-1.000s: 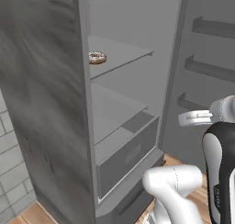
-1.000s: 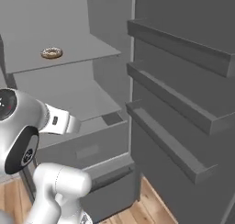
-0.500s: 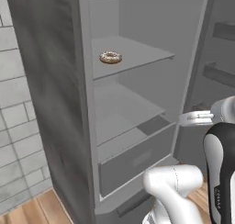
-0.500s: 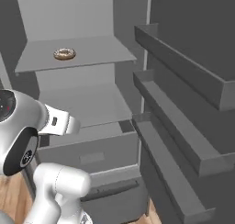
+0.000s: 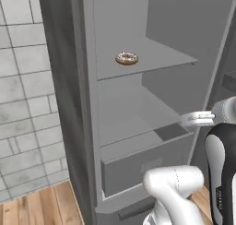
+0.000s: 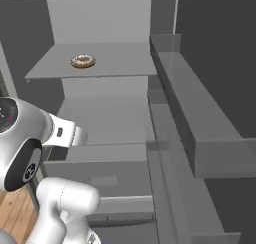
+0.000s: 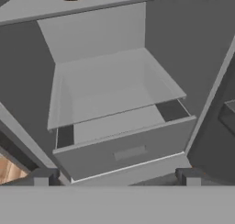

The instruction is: Take the donuts from the fridge and place them on the empty tray on the dining counter.

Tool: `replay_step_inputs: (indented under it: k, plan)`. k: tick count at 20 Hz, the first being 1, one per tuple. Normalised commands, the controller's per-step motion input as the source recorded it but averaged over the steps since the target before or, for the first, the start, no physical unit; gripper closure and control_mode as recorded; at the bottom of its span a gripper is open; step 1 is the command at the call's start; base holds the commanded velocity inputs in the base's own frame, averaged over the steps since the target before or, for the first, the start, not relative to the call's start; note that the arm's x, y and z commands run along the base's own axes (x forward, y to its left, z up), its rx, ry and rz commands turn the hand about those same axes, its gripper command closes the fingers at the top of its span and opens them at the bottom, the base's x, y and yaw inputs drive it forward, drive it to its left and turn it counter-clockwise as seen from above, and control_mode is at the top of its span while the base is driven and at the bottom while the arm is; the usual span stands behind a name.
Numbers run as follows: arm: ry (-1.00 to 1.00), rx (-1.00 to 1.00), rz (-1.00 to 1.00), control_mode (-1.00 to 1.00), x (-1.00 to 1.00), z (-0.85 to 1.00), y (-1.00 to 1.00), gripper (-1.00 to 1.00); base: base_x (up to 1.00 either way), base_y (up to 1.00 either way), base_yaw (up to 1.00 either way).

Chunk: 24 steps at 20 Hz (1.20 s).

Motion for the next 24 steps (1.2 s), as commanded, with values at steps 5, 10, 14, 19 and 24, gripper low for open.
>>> replay_step_inputs:
  k: [5,10,14,19,24]
  plan:
    - [0.00,0.00,0.00,1.00,0.00,0.00,0.00,-1.00,1.00,0.08,0.38]
    - [0.00,0.00,0.00,1.00,0.00,0.00,0.00,-1.00,0.99,0.19,0.34]
    - [0.00,0.00,0.00,1.00,0.00,0.00,0.00,-1.00,0.78,0.18,0.20]
    - [0.03,0.00,0.00,-1.00,0.06,0.00,0.01,-1.00,0.16,0.00,0.00]
    - [0.03,0.00,0.10,-1.00,0.01,0.15,0.10,-1.00,0.00,0.00,0.00]
